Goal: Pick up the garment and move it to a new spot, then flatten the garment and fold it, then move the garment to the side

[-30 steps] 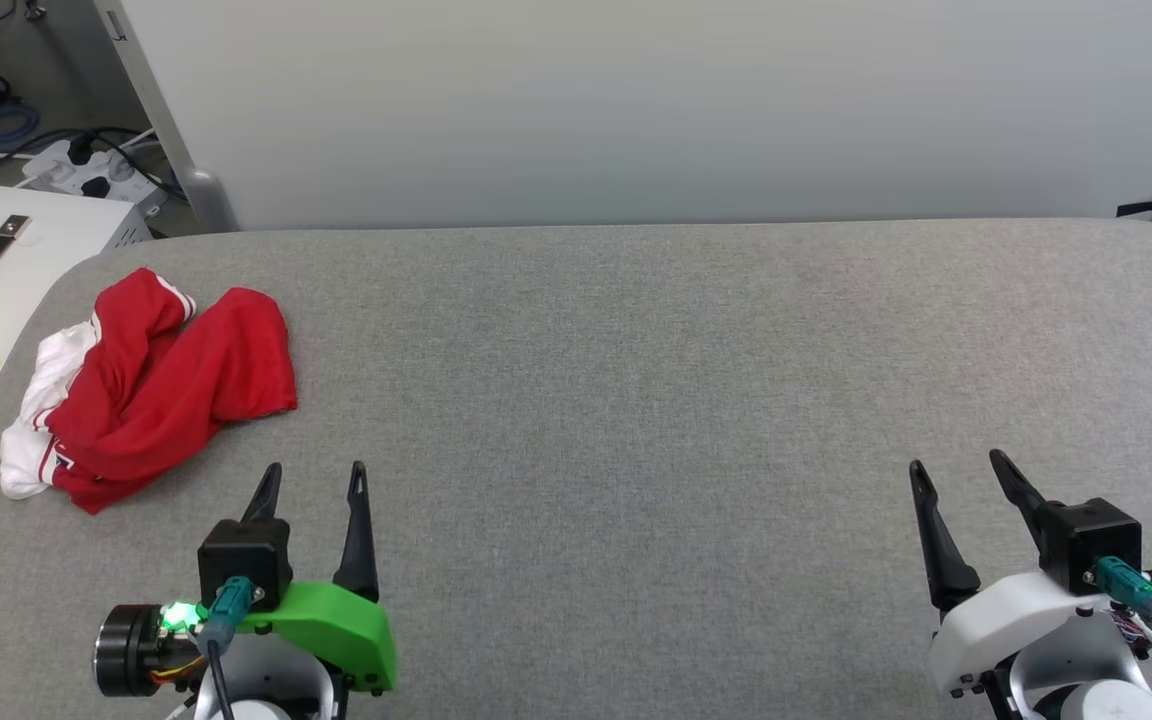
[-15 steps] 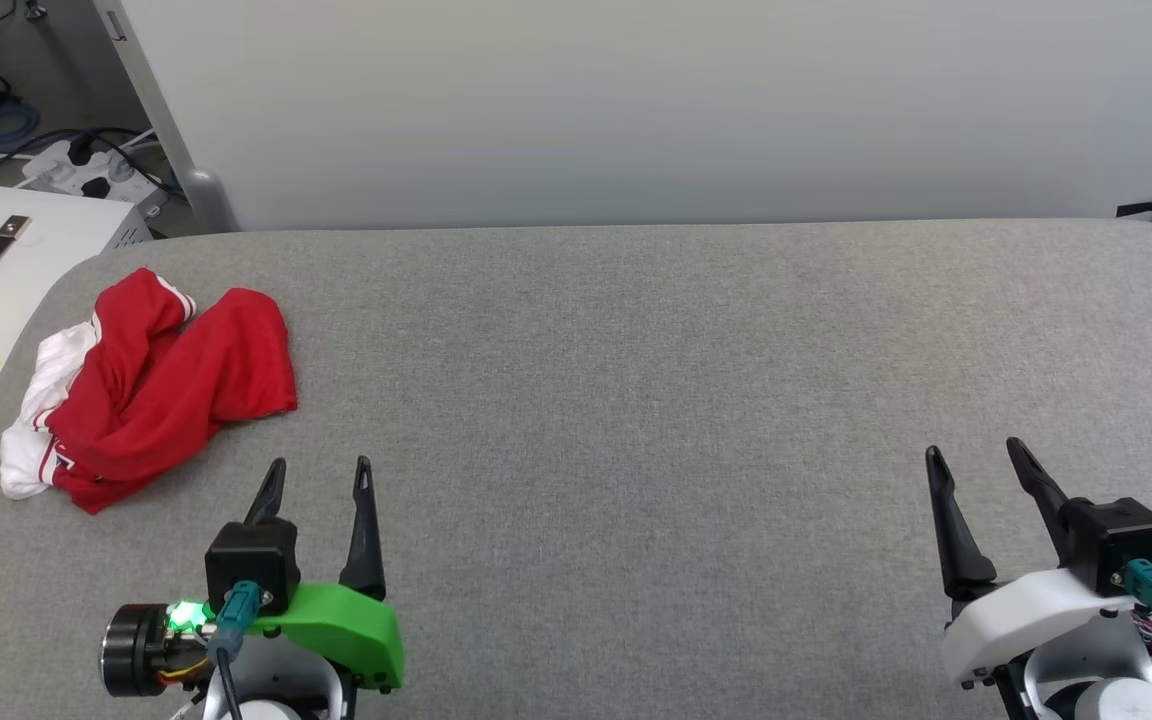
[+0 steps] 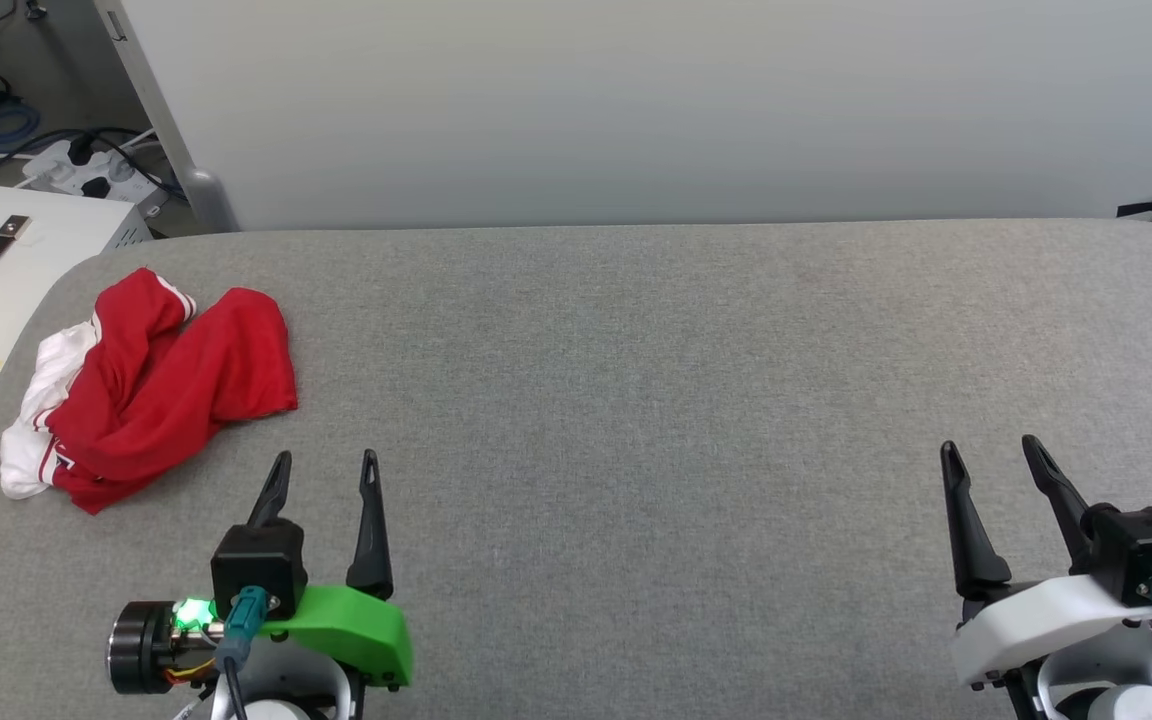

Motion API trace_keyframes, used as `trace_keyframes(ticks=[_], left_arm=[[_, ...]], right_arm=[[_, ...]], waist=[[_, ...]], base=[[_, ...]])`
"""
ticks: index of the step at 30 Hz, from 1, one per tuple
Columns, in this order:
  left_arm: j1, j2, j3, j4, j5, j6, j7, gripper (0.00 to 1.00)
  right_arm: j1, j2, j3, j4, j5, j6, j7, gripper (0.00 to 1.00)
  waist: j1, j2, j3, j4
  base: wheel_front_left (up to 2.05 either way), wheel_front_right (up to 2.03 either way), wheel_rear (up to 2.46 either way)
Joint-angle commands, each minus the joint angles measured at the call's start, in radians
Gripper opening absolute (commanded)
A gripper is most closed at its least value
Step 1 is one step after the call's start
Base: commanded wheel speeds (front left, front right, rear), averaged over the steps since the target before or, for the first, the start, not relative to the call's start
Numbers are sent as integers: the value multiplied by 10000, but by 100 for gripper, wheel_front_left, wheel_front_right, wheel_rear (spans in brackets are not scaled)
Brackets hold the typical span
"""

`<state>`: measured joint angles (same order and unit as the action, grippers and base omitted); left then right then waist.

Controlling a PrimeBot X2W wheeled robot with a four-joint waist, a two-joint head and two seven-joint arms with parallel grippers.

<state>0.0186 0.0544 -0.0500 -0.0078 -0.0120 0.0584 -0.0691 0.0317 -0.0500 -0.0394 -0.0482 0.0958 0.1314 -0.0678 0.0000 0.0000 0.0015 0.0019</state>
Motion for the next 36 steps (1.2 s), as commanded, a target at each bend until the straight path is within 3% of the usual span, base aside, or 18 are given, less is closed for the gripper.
trace_keyframes(ticks=[1, 36], left_arm=[[20, -12, -31, -31, -49, 84, -92, 100], [126, -24, -495, -54, -171, 441, -839, 100]], right_arm=[[105, -2, -45, -85, 129, -2, -129, 100], [529, -2, -166, -374, 815, -4, -867, 100]], waist=[[0, 0, 4, 1], [0, 0, 11, 78]], base=[[0, 0, 0], [0, 0, 0]])
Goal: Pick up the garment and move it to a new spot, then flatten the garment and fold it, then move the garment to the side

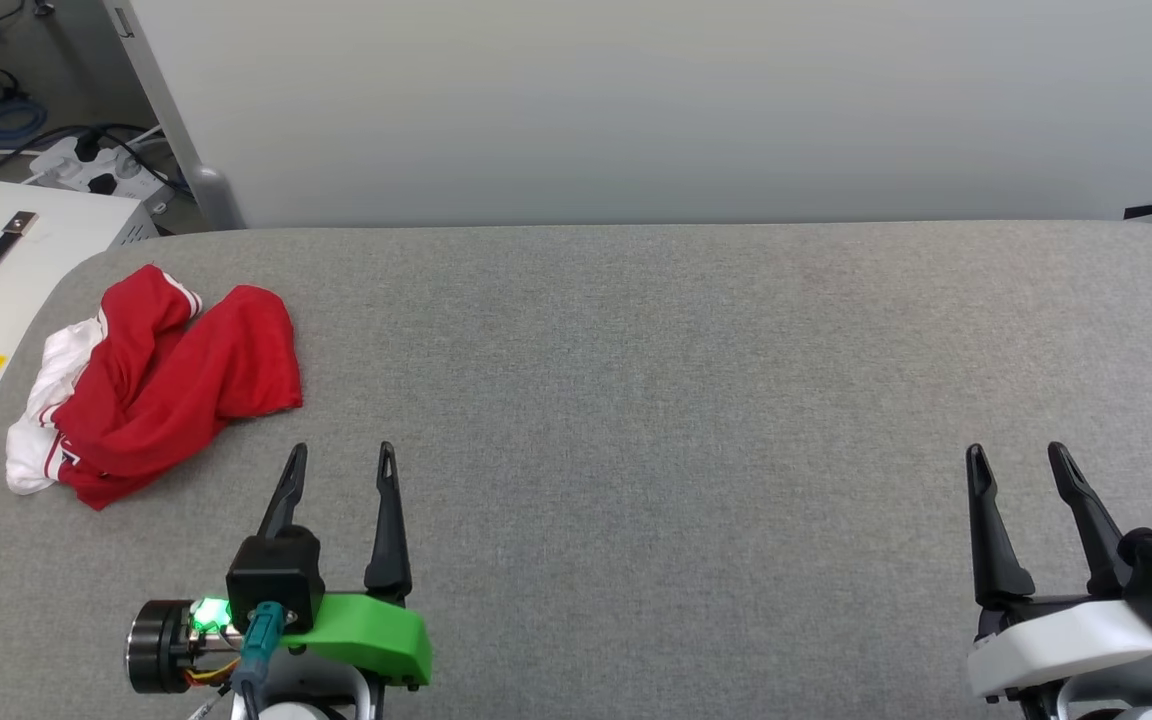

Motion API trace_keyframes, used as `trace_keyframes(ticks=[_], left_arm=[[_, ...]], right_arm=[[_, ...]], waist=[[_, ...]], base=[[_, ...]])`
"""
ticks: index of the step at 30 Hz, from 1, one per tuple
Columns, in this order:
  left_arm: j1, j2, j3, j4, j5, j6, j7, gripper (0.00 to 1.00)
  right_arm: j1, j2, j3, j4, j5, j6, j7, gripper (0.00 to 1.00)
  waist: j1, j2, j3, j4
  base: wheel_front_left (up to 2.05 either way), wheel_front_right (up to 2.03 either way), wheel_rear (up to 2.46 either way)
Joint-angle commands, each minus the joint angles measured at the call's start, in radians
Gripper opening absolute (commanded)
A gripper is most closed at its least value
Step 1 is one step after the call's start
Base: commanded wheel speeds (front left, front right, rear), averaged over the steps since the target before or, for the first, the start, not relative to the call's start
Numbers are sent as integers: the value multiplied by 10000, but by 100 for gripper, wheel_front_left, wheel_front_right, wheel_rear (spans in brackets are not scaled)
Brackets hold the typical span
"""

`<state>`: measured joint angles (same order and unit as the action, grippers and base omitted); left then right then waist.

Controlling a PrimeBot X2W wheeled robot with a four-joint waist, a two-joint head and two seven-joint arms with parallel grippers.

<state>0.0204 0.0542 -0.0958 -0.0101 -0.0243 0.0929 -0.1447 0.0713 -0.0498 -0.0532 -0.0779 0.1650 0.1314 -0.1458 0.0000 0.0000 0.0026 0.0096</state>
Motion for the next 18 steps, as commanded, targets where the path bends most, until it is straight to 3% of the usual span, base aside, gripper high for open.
trace_keyframes(ticks=[1, 18], left_arm=[[112, -22, -44, -29, -51, 108, -102, 100], [198, -28, -217, -18, -200, 187, -474, 100]], right_arm=[[145, -4, -23, -85, 133, -4, -105, 100], [388, -4, 32, -244, 310, -5, -472, 100]], waist=[[0, 0, -1, 2], [0, 0, -7, 46]], base=[[0, 0, 0], [0, 0, 0]])
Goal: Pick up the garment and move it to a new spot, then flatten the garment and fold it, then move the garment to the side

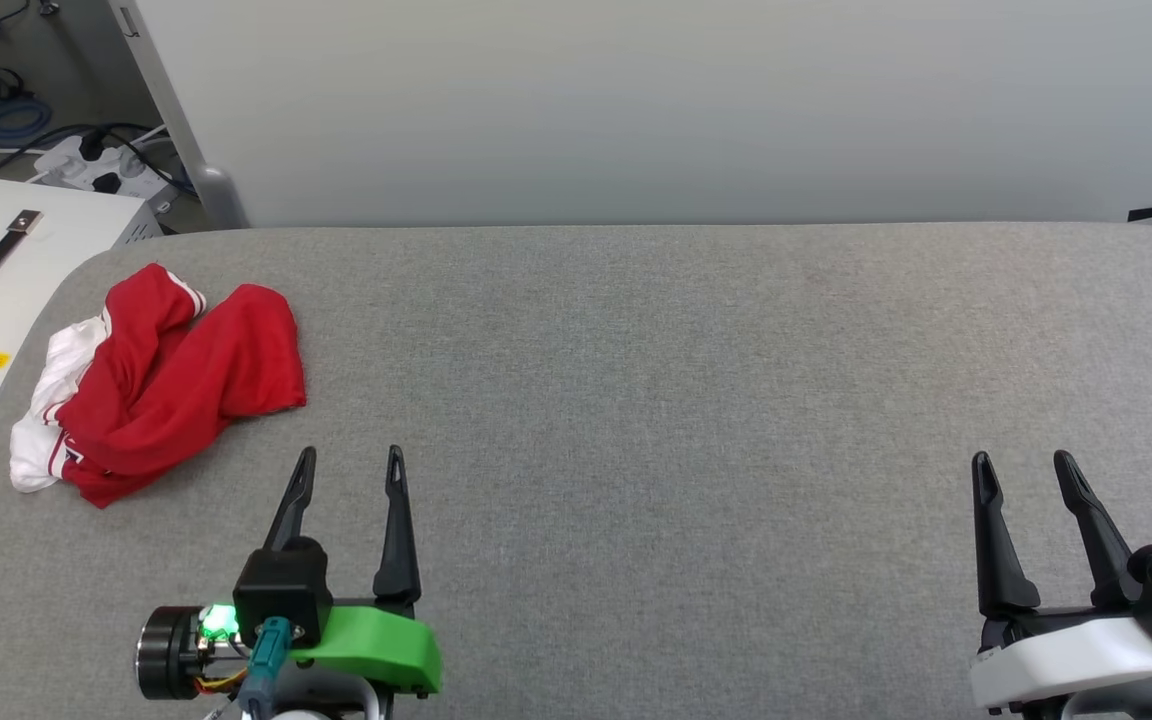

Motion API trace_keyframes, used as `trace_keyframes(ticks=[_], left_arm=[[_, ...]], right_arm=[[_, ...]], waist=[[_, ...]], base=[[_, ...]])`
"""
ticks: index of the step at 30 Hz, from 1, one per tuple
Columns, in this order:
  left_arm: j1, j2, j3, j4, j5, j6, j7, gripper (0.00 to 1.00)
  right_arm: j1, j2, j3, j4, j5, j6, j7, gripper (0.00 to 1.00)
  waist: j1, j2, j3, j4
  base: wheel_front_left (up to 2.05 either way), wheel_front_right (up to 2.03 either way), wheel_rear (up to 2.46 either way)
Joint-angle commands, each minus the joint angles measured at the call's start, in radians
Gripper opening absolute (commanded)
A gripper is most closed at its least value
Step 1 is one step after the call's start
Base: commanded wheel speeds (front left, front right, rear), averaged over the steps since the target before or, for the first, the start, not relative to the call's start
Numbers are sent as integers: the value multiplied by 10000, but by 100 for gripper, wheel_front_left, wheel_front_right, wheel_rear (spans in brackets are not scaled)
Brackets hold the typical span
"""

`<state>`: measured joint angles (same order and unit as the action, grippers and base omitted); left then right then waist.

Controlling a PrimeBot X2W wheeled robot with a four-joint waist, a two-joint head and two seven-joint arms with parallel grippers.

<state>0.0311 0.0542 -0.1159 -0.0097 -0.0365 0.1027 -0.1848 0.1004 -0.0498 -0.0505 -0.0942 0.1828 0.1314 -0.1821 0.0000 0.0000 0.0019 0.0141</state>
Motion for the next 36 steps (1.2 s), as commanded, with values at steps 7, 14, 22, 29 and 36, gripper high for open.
trace_keyframes(ticks=[7, 14, 22, 29, 36], left_arm=[[126, -31, -106, -28, -121, 90, -224, 100], [130, -33, -192, 4, -144, 137, -367, 100], [150, -36, -291, 60, -184, 217, -537, 100], [193, -38, -351, 71, -193, 275, -679, 100], [219, -39, -387, 82, -172, 317, -770, 100]], right_arm=[[193, -4, 11, -168, 220, -6, -258, 100], [262, -4, 36, -230, 283, -6, -399, 100], [371, -4, 82, -315, 364, -7, -567, 100], [463, -4, 127, -331, 370, -7, -707, 100], [514, -4, 136, -320, 423, -7, -797, 100]], waist=[[0, 0, -9, 25], [0, 0, -5, 59], [0, 0, -8, 91], [0, 0, -13, 84], [0, 0, 23, 80]], base=[[0, 0, 0], [0, 0, 0], [0, 0, 0], [0, 0, 0], [0, 0, 0]])
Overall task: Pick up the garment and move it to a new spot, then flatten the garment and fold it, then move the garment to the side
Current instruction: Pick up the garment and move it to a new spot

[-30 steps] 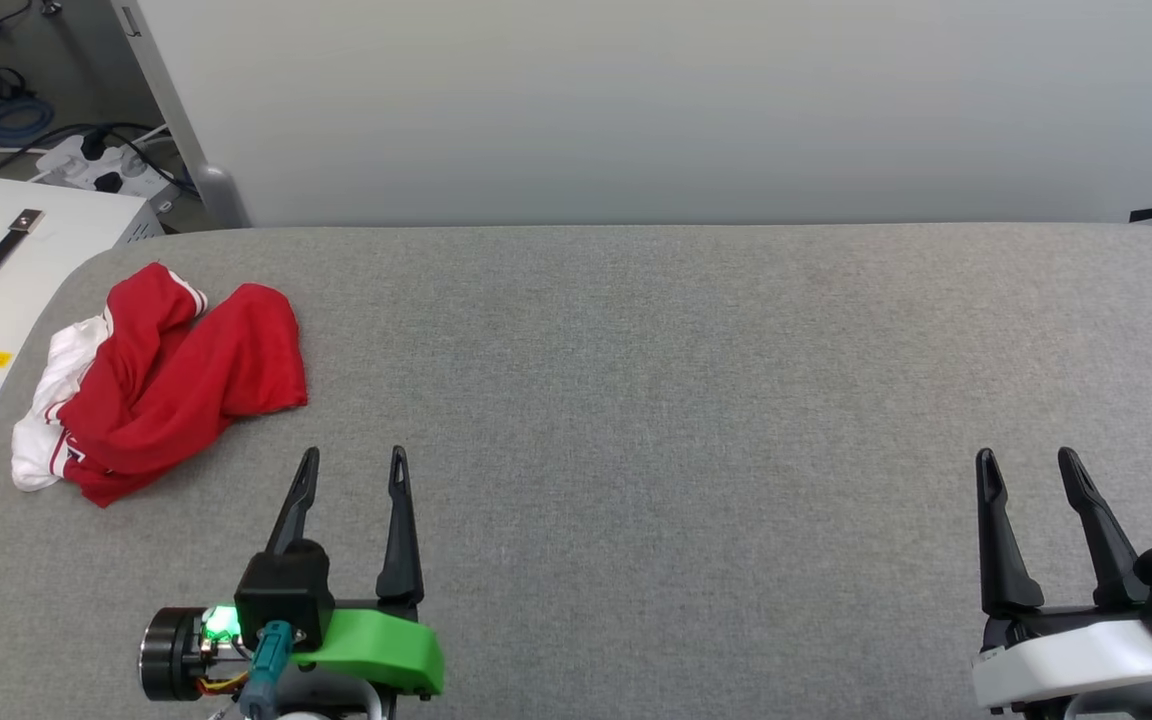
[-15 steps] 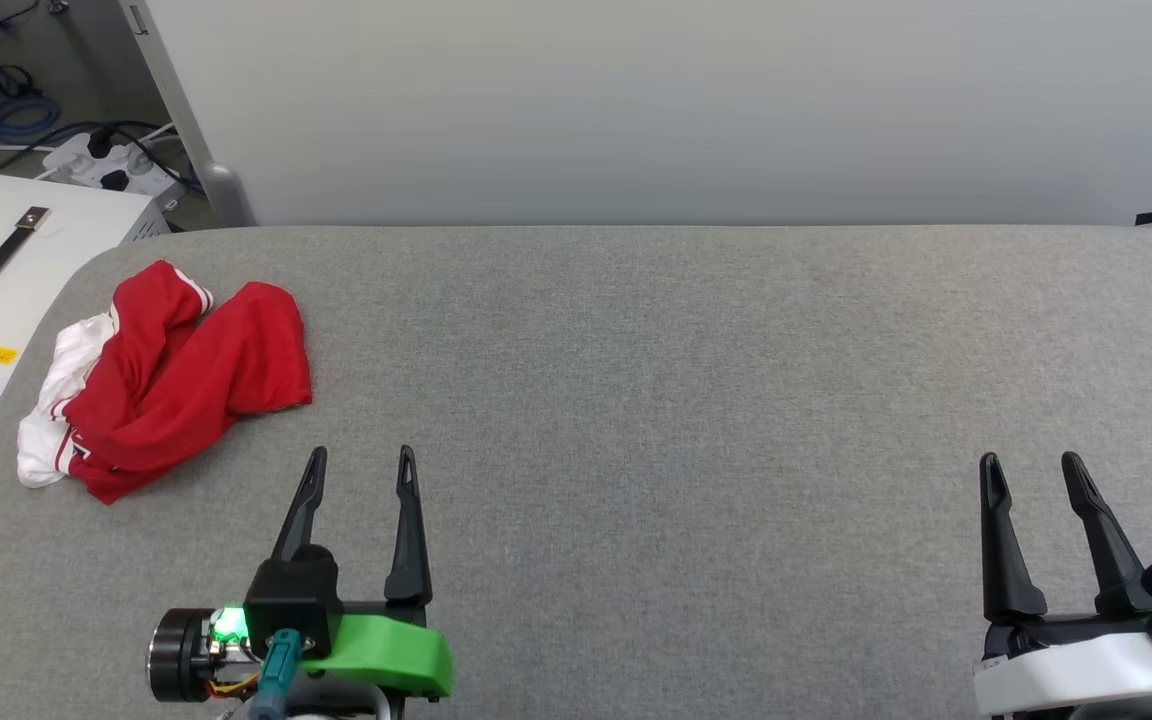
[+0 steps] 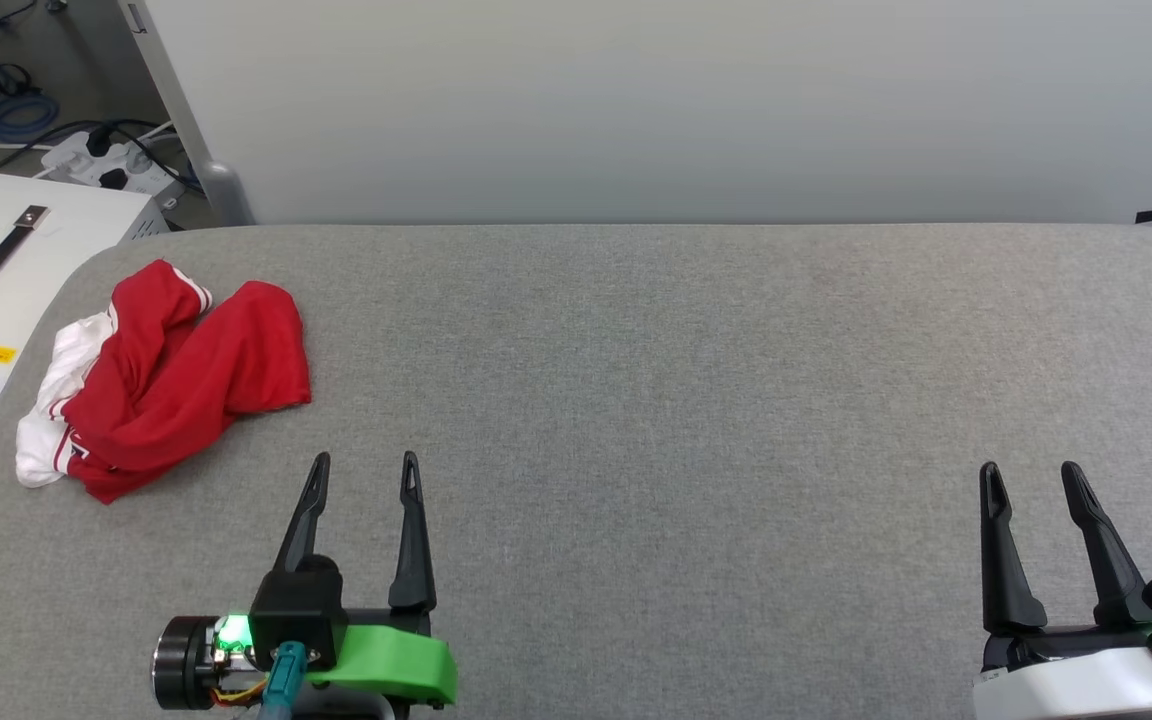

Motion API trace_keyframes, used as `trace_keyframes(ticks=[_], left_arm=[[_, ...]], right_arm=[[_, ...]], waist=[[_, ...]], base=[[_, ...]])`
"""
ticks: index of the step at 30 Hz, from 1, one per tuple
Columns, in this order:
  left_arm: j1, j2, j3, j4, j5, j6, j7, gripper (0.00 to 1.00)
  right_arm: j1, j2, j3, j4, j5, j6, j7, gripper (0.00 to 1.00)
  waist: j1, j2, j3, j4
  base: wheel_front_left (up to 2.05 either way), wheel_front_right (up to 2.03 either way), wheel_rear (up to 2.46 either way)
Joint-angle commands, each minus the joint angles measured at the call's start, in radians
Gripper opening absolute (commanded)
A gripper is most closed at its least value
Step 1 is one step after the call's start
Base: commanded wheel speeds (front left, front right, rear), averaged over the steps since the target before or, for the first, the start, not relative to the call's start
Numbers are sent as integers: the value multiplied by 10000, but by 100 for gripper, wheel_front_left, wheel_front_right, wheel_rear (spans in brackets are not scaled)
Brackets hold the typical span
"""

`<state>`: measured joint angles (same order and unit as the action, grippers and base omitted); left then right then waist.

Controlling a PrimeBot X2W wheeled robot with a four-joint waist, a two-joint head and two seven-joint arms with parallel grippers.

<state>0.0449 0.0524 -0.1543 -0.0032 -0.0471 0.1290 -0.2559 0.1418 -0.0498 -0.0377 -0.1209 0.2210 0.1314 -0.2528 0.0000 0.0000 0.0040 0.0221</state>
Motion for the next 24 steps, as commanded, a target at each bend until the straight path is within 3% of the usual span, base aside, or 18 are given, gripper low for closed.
trace_keyframes(ticks=[1, 15, 24], left_arm=[[81, -22, -3, 18, -66, 55, -59, 100], [50, -22, 34, 81, -70, 56, -59, 100], [-80, -22, 231, 110, -110, 42, -59, 100]], right_arm=[[101, -4, 8, -51, 40, -7, -90, 100], [111, -4, 19, -25, -8, -7, -90, 100], [52, -4, 144, -64, -167, -7, -90, 100]], waist=[[0, 0, 7, 0], [0, 0, 34, 107], [0, 0, 228, 776]], base=[[0, 0, 0], [0, 0, 0], [0, 0, 0]])
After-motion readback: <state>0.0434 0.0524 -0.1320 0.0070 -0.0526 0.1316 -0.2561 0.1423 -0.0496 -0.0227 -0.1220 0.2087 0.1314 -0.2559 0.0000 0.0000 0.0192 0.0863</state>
